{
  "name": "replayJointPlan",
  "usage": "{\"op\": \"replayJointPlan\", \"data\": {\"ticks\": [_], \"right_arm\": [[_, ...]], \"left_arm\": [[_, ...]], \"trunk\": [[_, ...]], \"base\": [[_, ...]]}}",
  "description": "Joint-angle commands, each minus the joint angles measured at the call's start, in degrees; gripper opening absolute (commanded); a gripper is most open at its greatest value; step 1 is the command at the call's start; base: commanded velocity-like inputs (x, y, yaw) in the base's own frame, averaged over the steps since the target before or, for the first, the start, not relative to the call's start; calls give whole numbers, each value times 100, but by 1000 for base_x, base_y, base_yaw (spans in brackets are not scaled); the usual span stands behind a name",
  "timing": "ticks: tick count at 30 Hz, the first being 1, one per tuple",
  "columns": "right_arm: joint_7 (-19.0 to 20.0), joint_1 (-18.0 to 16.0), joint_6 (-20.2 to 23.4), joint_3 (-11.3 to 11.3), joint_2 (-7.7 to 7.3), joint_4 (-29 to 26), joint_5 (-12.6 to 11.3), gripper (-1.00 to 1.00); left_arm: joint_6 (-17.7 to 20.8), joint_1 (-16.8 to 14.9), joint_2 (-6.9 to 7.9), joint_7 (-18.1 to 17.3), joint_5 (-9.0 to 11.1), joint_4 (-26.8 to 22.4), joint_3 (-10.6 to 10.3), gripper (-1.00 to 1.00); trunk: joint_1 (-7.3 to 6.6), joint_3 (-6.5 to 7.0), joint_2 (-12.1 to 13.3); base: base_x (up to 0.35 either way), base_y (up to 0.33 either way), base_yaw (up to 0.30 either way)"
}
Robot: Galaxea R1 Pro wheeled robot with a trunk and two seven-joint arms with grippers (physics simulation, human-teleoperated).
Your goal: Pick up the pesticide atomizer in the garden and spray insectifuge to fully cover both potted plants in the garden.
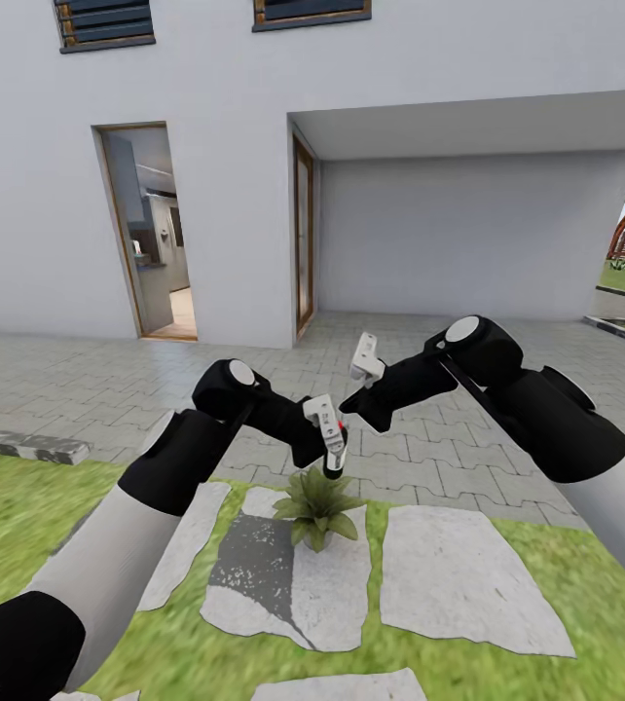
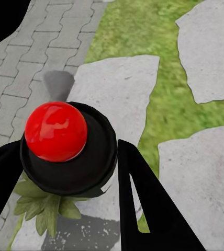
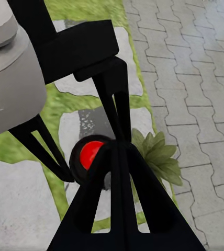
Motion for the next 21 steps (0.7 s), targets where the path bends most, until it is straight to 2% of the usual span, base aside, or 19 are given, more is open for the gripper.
{"op": "replayJointPlan", "data": {"ticks": [1,16,21], "right_arm": [[41,-8,28,4,-2,-7,39,-100],[40,-8,28,4,-2,-10,39,-100],[44,-8,28,4,-2,-12,39,-100]], "left_arm": [[60,-7,-6,-49,-46,-6,2,-100],[68,-127,-10,-49,-54,2,20,-100],[69,-137,-9,-49,-54,3,84,-100]], "trunk": [[-1,-7,-3],[-1,-7,-3],[-1,-7,-3]], "base": [[0,0,0],[0,0,0],[0,0,0]]}}
